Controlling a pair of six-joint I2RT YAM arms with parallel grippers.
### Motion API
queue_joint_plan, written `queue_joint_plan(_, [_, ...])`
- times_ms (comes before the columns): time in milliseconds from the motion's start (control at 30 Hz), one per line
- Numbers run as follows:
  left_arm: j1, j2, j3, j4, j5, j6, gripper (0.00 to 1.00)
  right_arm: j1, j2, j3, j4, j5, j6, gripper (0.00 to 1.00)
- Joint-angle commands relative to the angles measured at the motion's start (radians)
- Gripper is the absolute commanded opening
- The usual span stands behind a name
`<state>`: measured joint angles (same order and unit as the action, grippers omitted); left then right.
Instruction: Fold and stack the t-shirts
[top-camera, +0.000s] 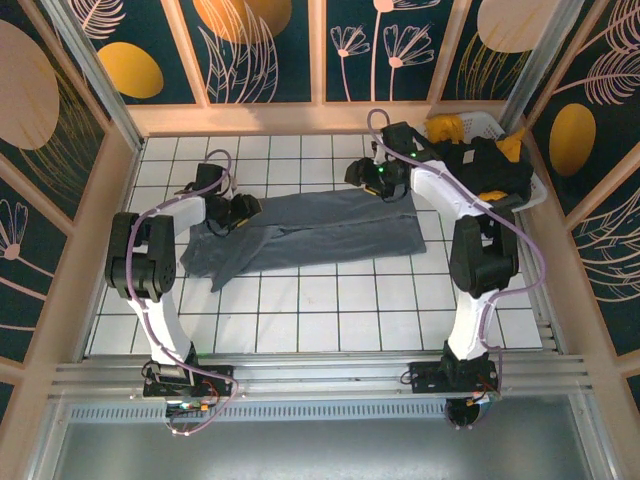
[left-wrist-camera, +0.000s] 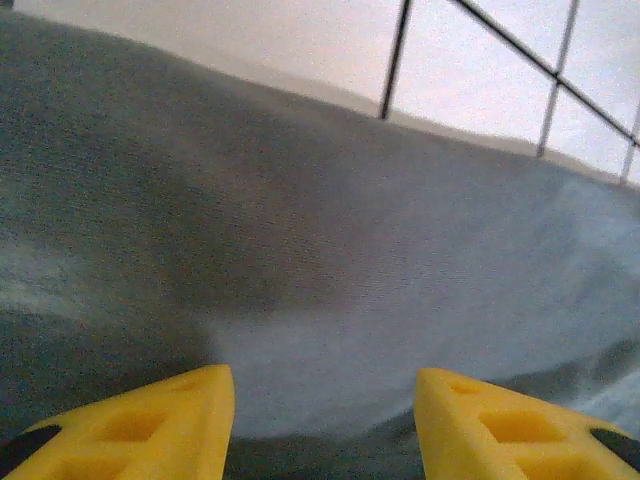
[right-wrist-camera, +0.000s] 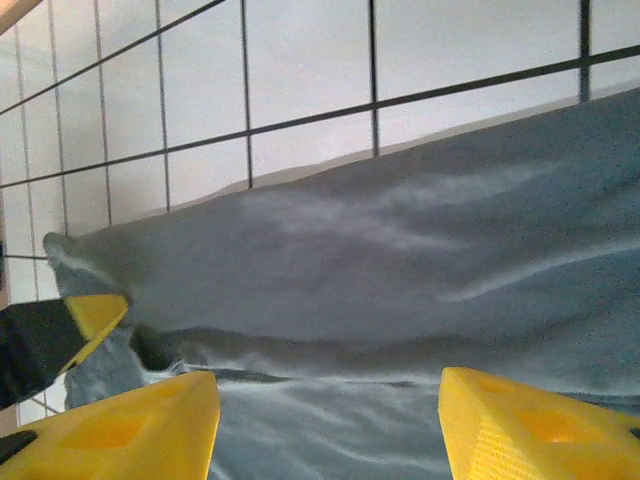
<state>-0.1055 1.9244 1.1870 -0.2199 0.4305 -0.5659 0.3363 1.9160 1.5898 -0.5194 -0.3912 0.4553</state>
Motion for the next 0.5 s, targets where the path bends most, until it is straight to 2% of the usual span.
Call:
queue_joint_plan(0, [0.001,0.016,-0.006,0.014,-0.003,0.077,0.51,0.008,-0.045,-0.047,0.029,-0.035,0.027,0.61])
queue_joint_plan(367, [-0.046,-0.077,-0.096,0.025,-0.039,0.087,0.48,0.012,-0.049,-0.059,0.034,-0.044,0.049,0.61])
queue_joint_plan(467, [-0.052,-0.095,-0.114,0.023,-0.057,0.079,0.4,0.012,-0.046,-0.06,0.043,-0.049,0.055,0.61])
